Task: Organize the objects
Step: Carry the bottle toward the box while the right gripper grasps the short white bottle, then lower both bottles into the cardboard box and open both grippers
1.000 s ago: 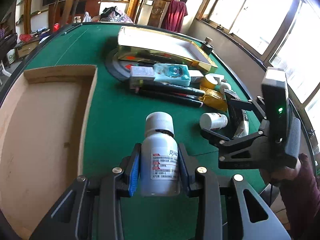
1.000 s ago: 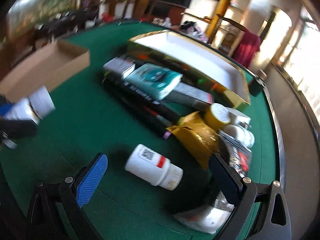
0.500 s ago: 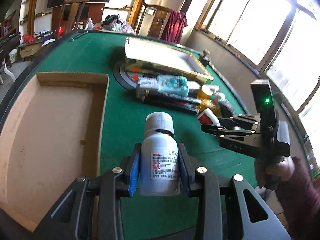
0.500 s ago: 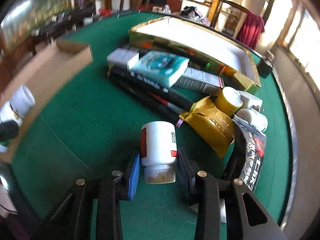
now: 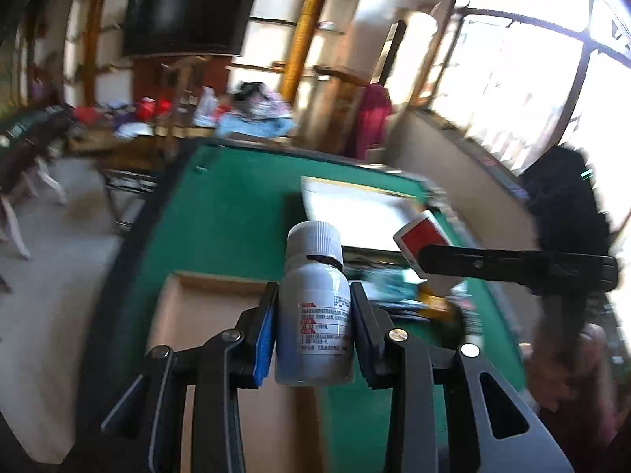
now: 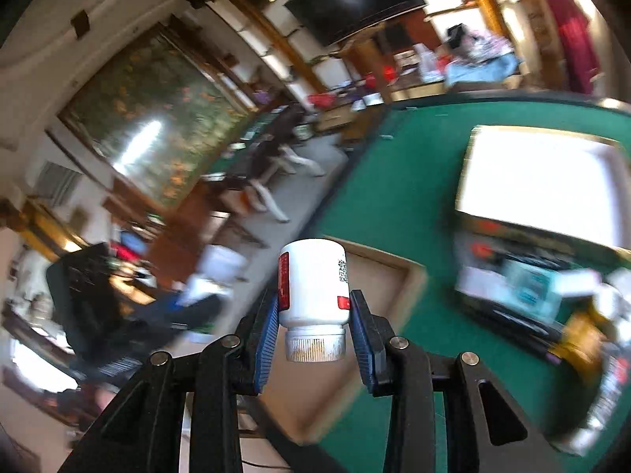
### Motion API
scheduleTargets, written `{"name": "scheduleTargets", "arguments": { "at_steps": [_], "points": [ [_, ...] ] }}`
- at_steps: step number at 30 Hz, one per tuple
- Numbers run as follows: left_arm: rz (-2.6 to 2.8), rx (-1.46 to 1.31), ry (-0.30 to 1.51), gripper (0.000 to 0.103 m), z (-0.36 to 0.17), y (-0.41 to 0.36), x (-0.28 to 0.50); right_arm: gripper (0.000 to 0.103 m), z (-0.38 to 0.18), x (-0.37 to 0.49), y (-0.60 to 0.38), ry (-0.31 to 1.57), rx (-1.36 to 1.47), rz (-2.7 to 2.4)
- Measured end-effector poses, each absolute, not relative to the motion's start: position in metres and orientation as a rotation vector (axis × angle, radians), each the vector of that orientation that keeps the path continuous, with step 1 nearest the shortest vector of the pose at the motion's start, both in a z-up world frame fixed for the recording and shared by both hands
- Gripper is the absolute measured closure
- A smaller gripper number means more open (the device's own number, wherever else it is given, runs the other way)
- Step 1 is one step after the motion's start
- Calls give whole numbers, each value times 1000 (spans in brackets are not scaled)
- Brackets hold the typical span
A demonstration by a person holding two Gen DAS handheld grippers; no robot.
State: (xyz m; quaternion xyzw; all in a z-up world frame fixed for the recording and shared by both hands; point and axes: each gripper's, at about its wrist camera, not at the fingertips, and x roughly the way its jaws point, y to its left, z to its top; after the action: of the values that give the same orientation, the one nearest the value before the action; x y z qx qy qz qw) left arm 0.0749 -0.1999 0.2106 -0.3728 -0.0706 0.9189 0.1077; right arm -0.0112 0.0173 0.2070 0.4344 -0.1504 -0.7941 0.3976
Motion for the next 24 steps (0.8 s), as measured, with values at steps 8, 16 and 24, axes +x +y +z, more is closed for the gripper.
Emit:
{"name": "scheduleTargets", "arguments": {
  "at_steps": [8, 16, 24],
  "points": [
    [2696, -1309, -338, 70, 105, -224, 12, 64, 98, -60, -75, -311, 1354, -2052],
    [2621, -1450, -508, 70, 24, -241, -16, 64, 44, -75, -90, -214, 1451, -2102],
    [2663, -1426, -571, 59, 18, -246, -20, 64, 33, -79, -102, -119, 1440, -2162]
  ]
}}
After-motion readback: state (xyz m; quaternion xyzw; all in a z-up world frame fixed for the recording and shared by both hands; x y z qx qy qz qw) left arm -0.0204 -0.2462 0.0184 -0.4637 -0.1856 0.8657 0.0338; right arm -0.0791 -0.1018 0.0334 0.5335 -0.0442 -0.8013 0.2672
